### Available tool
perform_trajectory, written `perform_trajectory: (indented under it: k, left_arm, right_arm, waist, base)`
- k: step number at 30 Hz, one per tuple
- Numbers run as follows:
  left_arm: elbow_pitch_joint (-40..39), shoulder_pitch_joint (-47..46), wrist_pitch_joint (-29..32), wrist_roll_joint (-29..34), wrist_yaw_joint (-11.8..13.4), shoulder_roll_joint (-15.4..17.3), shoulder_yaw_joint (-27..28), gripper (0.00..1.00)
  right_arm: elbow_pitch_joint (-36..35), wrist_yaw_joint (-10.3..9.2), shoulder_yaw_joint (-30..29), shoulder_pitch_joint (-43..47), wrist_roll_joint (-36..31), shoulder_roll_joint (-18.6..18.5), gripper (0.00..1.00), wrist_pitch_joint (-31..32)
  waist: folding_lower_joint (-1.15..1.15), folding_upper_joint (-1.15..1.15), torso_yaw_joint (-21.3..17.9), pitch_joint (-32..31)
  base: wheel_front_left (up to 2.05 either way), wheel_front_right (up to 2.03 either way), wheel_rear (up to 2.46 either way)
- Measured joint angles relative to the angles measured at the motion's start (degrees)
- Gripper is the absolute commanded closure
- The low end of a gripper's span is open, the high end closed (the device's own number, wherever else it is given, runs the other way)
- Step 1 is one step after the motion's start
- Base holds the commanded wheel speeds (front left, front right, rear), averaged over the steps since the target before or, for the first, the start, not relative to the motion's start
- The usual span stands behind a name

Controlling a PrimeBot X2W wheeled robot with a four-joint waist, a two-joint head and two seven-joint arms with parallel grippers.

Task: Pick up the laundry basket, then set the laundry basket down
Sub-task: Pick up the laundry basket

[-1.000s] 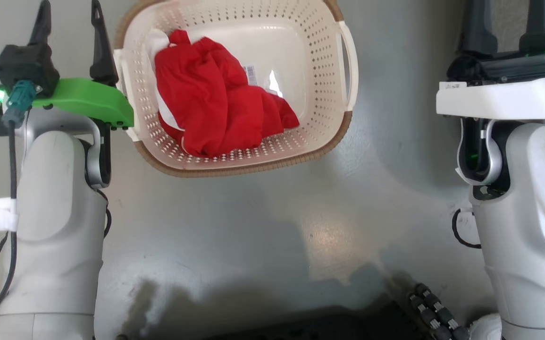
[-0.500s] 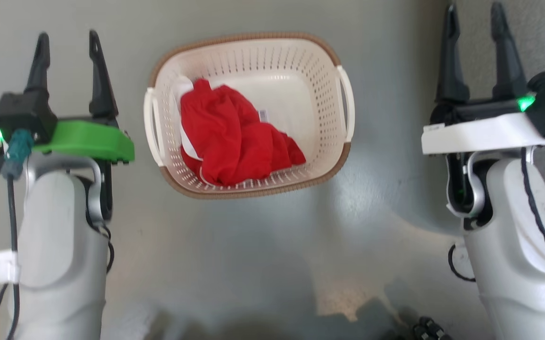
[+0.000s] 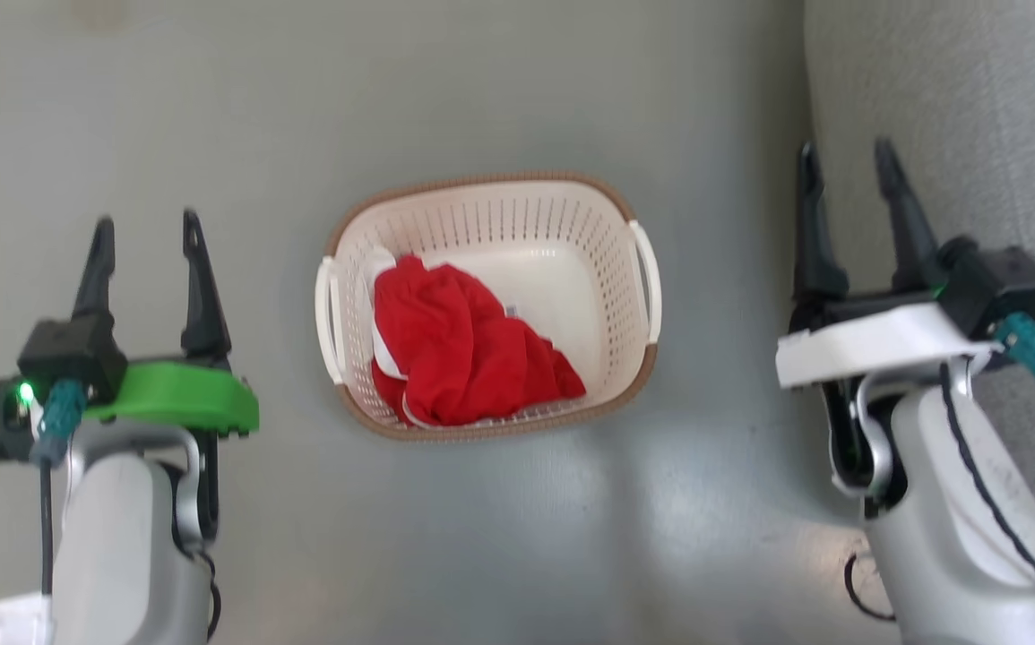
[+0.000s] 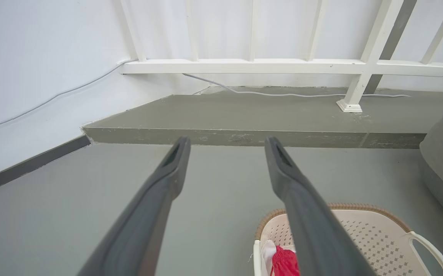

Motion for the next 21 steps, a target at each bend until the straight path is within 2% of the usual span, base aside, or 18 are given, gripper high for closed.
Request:
perform_trajectory:
  k: [21]
  left_arm:
    - [-2.64,19.6,0.01,-1.58,1.34,0.15,0.63,0.0]
  right_arm:
    - [3.92,0.01,2.46,15.42,1.66,0.49,0.0,0.01]
  waist:
    - [0.0,0.0,-1.19,-17.22]
  base:
    - [0.0,0.0,0.0]
